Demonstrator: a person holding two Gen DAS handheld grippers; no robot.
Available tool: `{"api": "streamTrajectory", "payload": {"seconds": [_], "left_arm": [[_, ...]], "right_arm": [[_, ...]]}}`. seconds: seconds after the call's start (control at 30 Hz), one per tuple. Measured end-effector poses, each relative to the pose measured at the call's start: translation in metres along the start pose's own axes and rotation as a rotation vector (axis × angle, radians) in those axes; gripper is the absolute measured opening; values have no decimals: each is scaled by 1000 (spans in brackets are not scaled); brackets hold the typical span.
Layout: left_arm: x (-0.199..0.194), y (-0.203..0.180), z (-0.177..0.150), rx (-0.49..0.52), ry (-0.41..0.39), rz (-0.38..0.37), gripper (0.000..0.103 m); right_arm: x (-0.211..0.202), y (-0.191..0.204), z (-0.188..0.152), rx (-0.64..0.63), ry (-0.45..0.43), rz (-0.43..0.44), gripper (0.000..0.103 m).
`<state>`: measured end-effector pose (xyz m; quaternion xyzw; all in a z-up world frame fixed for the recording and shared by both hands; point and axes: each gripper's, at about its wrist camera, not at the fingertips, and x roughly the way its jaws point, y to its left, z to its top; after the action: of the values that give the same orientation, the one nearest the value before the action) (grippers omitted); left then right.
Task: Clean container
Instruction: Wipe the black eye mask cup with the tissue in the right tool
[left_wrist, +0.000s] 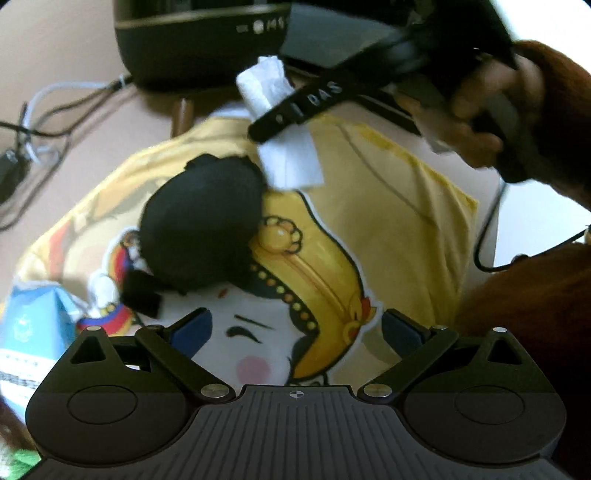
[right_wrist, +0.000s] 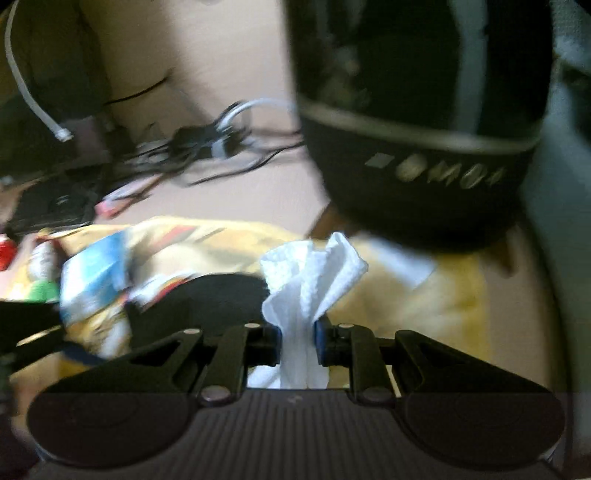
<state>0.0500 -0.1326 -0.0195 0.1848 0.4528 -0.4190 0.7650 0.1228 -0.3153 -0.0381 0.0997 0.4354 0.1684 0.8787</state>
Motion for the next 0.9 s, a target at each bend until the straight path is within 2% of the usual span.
{"api": "streamTrajectory", "payload": {"seconds": [0.13, 0.27, 0.4, 0.6, 0.73, 0.83, 0.9], "left_arm": [[-4, 21, 3, -117, -48, 38, 101], [10, 39, 11, -219, -28, 63, 101], [13, 35, 14, -200, -4, 93, 101], [15, 31, 15, -202, 14, 134, 101], [17, 30, 15, -203, 23, 133, 101], [17, 30, 14, -205, 34, 138, 101], [17, 29, 13, -207, 42, 145, 101]], "right_arm": [[11, -7, 14, 65, -39, 29, 18], [26, -10, 25, 117, -63, 51, 18], [42, 0, 17, 67, -31, 19, 18], [26, -6, -7, 0, -5, -109, 22], [12, -13, -17, -6, -23, -166, 21], [0, -9, -16, -20, -51, -169, 14], [-7, -3, -12, -17, -52, -102, 14]]}}
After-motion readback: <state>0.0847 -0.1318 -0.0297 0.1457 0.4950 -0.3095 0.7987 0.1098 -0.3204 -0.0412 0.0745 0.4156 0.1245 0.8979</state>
